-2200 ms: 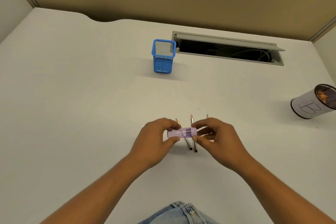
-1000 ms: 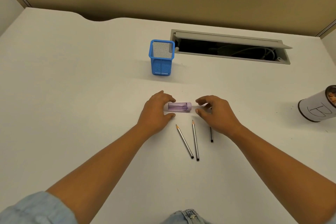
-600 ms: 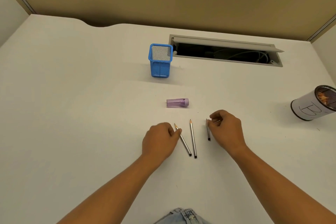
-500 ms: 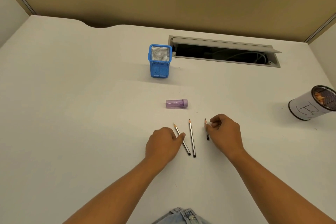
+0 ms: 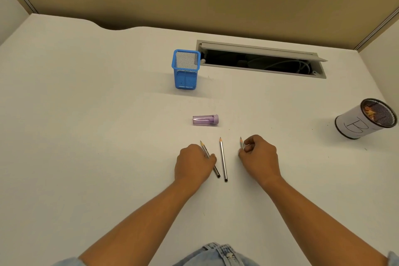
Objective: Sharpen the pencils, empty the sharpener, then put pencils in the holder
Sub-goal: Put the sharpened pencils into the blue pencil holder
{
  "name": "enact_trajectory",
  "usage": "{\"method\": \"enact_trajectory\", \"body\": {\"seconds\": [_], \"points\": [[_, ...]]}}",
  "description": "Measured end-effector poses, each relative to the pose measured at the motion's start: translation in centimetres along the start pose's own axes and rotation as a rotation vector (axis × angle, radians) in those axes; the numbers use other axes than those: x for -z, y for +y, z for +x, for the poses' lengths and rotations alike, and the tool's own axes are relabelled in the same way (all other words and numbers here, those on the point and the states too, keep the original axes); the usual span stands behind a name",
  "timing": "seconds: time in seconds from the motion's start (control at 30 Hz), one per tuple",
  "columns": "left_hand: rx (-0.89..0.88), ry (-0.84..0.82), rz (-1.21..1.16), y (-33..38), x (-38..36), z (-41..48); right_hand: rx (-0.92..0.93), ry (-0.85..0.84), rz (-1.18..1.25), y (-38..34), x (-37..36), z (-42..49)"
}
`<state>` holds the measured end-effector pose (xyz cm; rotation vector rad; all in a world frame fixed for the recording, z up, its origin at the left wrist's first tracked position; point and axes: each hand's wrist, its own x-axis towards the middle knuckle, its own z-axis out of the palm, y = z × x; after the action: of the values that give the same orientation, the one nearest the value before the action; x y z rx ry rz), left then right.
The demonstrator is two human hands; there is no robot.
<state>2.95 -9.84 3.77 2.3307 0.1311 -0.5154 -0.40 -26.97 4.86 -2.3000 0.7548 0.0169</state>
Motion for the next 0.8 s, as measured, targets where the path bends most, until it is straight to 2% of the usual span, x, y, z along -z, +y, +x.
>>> {"method": "enact_trajectory", "body": {"seconds": [0.2,0.47,0.8], "points": [[-0.014,0.01,-0.003,-0.1,0.2,0.0,-0.008,-0.007,0.007,-0.2,0.2,0.0],[-0.049,0.044,-0.077,0.4,2.4,-0.2,0.005,-0.02,0.136,-1.5,1.1,0.4],[-0.341,0.177,-0.195,4.7,10.4,3.5,0.167,-0.052,0.283,-10.2,4.1,3.0]]}}
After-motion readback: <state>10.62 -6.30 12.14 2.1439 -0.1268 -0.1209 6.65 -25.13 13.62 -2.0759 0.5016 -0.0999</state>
